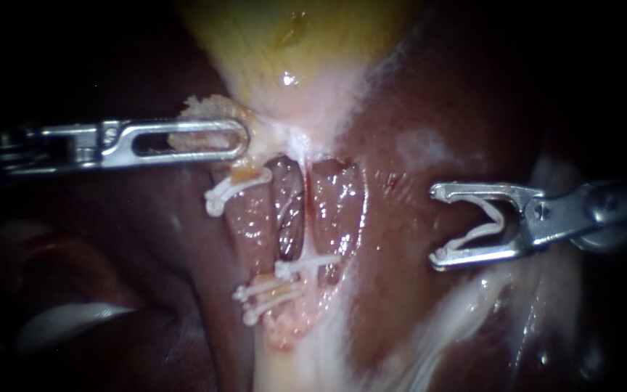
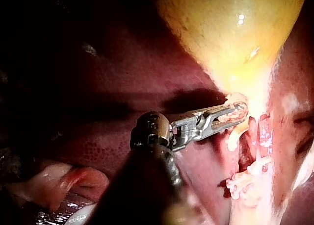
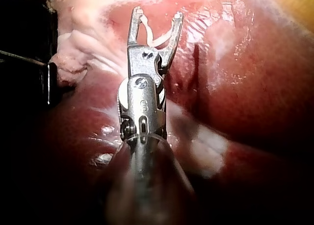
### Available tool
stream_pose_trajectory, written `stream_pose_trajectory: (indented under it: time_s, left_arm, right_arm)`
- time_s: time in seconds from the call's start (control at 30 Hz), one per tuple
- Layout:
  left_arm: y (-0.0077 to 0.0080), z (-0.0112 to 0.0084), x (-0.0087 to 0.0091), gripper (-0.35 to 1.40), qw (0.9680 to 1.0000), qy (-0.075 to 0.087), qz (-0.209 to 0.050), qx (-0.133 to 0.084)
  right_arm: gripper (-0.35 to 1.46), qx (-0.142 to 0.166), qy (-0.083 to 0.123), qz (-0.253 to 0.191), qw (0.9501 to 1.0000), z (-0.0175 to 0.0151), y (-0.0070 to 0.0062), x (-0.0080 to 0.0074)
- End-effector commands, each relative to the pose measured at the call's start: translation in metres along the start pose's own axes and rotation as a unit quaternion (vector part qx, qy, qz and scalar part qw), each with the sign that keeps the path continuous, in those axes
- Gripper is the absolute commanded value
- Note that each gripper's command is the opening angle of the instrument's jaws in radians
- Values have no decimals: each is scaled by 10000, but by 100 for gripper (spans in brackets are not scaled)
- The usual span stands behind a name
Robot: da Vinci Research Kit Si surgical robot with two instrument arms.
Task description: Clipping second clip right tube
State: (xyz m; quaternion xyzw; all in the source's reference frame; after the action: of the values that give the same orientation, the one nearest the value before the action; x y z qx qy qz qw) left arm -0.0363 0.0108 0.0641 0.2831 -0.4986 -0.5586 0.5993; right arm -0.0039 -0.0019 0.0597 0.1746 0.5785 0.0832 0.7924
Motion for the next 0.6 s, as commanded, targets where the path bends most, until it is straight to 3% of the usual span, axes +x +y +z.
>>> stream_pose_trajectory:
  time_s: [0.03,0.23,0.6]
  left_arm:
    - [-4,-3,-2,-35,10000,-28,11,23]
    - [-16,-7,-1,-35,10000,-76,25,-2]
    - [-19,-6,3,-35,9999,-103,29,-8]
  right_arm:
    - [50,7,2,2,10000,1,0,0]
    - [50,27,15,0,10000,9,-1,1]
    - [50,136,128,951,9953,66,-5,-8]
